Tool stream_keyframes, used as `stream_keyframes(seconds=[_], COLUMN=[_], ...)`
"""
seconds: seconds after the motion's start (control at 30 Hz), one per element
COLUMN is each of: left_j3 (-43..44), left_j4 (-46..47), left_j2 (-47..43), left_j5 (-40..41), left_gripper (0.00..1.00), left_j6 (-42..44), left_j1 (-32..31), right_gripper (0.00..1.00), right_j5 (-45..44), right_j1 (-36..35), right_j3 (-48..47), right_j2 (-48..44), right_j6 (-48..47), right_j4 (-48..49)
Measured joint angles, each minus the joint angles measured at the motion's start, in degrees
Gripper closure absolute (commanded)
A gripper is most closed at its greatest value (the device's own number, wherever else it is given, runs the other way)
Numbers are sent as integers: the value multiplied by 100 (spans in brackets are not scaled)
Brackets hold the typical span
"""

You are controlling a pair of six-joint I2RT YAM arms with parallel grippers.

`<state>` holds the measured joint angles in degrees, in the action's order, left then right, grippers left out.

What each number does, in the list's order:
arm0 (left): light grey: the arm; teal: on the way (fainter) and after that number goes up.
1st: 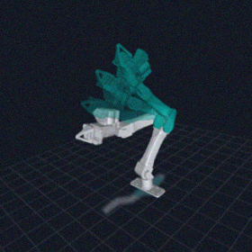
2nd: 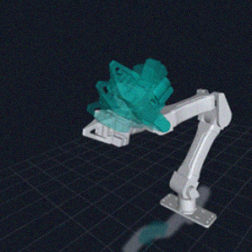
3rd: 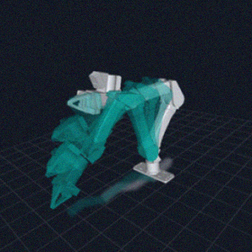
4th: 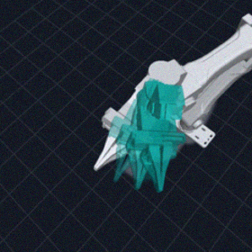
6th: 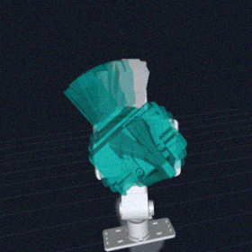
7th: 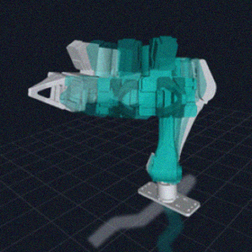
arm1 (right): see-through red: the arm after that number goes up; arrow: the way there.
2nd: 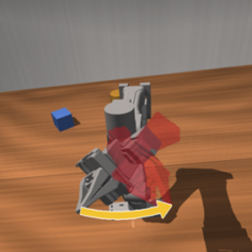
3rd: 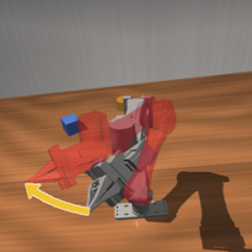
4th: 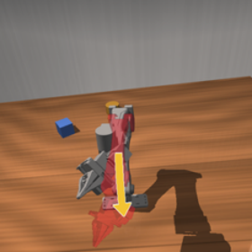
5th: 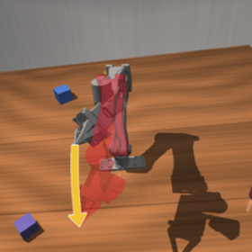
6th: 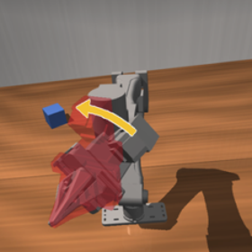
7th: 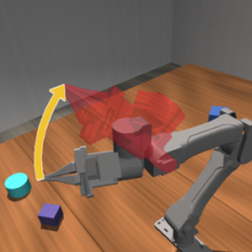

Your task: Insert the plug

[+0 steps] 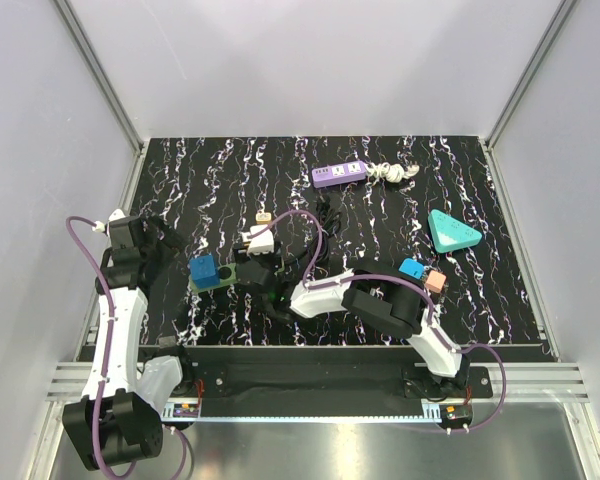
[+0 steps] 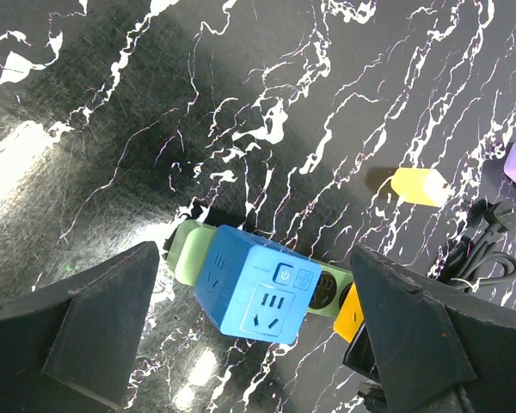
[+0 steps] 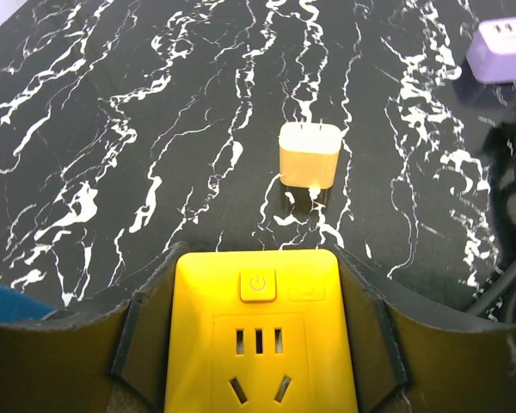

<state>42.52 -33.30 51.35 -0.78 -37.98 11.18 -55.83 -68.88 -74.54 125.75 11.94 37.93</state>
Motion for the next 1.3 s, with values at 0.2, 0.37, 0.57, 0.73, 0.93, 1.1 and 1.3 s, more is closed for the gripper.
stream_keyframes(seconds=[0.2, 0.37, 0.57, 0.73, 0.93, 1.1, 1.3], left_j3=[0, 0, 0, 0, 0, 0, 0], left_j4=[0, -2, 2, 4, 2, 2, 4], left_j2=[0, -31, -105, -105, -107, -120, -192], left_j5=[-11, -11, -9, -9, -11, -11, -9], left_gripper=[1, 1, 1, 1, 1, 1, 1], left_j6=[2, 0, 2, 2, 2, 2, 2], left_j1=[0, 0, 4, 4, 7, 7, 7], right_gripper=[100, 100, 100, 100, 100, 84, 33], right_j5=[-44, -114, -315, -505, -686, -866, -901], right_j1=[7, 4, -31, -90, -136, -179, -192], right_j3=[22, 17, -256, -380, -507, -656, -640], right_j2=[0, 55, 199, 275, 350, 404, 348], right_j6=[341, 435, 420, 396, 588, 656, 669], right_j4=[-107, -83, -365, -492, -717, -931, -949])
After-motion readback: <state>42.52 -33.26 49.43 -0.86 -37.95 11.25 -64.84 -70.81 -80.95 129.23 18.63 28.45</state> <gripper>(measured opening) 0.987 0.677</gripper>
